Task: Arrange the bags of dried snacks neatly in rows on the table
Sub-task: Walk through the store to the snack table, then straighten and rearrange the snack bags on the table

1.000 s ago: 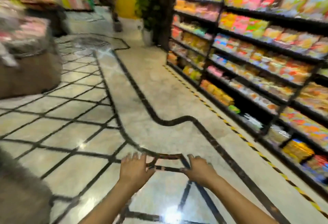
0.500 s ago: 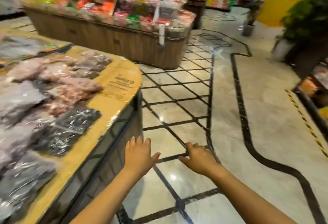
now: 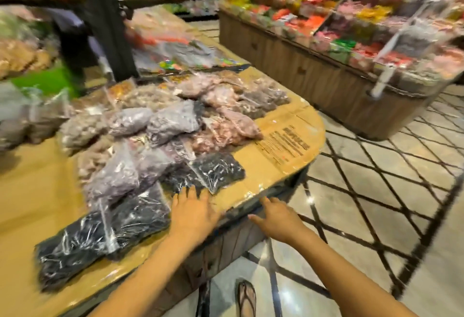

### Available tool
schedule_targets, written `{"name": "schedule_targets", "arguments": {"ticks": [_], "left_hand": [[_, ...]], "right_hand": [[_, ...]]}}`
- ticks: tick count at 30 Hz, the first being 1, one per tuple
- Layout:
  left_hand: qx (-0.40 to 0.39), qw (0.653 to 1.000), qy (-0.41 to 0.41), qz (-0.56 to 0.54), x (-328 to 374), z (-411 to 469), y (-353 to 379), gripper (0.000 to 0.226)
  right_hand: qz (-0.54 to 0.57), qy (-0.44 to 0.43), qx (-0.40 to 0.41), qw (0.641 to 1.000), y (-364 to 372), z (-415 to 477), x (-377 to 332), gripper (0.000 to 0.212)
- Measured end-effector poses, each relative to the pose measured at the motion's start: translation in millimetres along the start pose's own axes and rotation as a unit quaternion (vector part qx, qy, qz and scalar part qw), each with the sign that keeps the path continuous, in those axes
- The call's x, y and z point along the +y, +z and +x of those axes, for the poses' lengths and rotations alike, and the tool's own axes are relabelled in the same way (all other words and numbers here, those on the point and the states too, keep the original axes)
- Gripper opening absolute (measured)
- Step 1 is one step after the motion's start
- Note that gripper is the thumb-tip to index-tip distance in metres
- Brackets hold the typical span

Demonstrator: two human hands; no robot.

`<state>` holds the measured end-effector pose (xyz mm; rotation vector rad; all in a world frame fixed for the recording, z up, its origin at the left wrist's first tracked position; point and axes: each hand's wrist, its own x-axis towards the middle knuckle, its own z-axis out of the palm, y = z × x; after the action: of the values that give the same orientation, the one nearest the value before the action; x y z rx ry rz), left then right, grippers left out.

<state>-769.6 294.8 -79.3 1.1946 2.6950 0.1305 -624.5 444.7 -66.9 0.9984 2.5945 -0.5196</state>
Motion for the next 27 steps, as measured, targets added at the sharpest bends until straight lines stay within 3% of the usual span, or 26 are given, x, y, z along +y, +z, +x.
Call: {"name": "schedule_targets", "arguments": {"ticks": [7,15,22,27], "left_hand": [[0.021,0.995,-0.094,0.021,-2,57,-20,0.079],[0.117,0.981,-0.151,-0.038,-7,90,-31,0.086],[0.161,0.960,-0.221,-0.056,-58,96,-56,0.103],[0.164,0.962,-0.218,-0.032,-123,120,-85,0.111]], "right_hand": [[0.006,-0.079,-0.013,0.997,-59,90,11,0.067],[0.054,-0.119,-0.014,0.991,-91,152,16,0.064],[0.166,-0.199,-0.022,0.966,-116,190,-61,0.066],[0.256,-0.205,-0.038,0.944,-120,210,-122,0.078]]}}
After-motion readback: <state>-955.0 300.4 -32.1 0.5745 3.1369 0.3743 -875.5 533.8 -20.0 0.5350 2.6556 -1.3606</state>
